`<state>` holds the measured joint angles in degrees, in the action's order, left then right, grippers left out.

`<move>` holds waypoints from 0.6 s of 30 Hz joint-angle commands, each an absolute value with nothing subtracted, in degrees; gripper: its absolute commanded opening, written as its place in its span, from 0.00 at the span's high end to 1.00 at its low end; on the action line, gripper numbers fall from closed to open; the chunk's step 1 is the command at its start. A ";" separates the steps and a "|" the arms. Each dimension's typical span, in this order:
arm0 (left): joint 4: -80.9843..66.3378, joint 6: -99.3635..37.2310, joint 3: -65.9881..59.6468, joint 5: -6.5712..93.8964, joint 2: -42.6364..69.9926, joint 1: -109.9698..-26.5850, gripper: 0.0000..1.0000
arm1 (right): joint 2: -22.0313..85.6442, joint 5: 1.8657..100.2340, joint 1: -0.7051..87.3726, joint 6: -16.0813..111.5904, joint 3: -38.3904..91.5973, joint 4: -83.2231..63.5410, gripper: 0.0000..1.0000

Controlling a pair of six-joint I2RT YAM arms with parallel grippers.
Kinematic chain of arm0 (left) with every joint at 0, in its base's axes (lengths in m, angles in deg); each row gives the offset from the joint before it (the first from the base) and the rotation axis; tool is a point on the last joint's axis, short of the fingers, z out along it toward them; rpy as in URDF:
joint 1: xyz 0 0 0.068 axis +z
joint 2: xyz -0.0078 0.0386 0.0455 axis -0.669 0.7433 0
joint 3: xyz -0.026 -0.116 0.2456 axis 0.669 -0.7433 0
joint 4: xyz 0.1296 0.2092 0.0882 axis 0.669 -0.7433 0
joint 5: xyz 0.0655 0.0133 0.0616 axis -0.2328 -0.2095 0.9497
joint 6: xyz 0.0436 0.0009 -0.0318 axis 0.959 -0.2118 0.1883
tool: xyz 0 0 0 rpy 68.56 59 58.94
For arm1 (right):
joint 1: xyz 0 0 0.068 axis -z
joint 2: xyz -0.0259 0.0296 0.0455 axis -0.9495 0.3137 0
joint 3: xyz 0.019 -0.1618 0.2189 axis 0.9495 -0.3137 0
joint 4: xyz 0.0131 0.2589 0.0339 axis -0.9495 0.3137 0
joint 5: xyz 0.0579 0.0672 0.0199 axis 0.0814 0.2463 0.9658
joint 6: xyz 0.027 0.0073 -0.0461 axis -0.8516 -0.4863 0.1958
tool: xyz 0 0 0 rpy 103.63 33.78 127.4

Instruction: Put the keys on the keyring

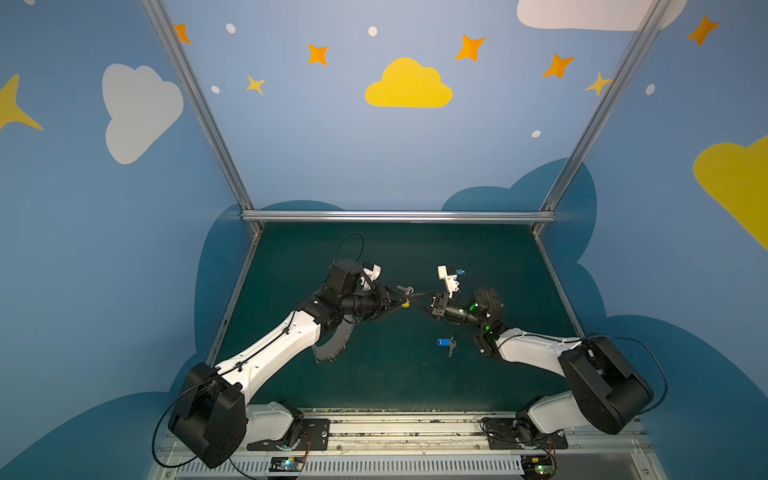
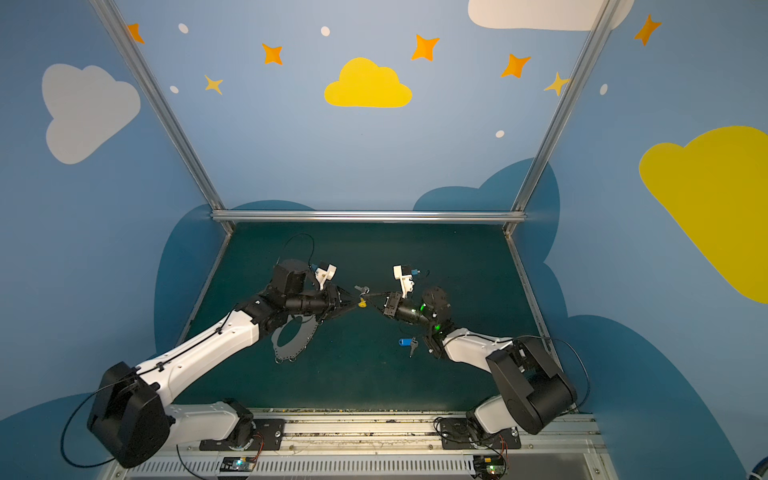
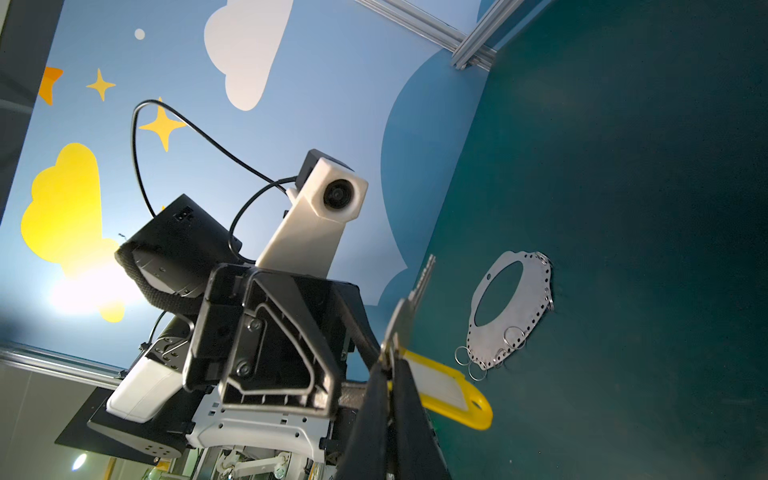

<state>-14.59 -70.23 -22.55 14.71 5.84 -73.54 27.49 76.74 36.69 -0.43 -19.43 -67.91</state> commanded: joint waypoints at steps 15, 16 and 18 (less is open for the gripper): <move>-6.88 -73.79 -24.29 21.98 5.22 -75.19 0.76 | 29.13 71.85 34.10 -3.41 -19.72 -76.64 1.00; -7.01 -73.74 -24.56 22.85 4.82 -75.17 0.77 | 29.09 71.89 34.06 -3.45 -19.77 -76.67 1.00; -6.93 -73.68 -25.30 24.96 3.77 -75.21 0.77 | 29.13 71.89 34.02 -3.62 -19.79 -76.80 1.00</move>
<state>-7.79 -73.83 -23.97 20.94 5.73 -75.07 28.58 72.22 34.42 -3.17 -19.43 -73.72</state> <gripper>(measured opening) 0.230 0.054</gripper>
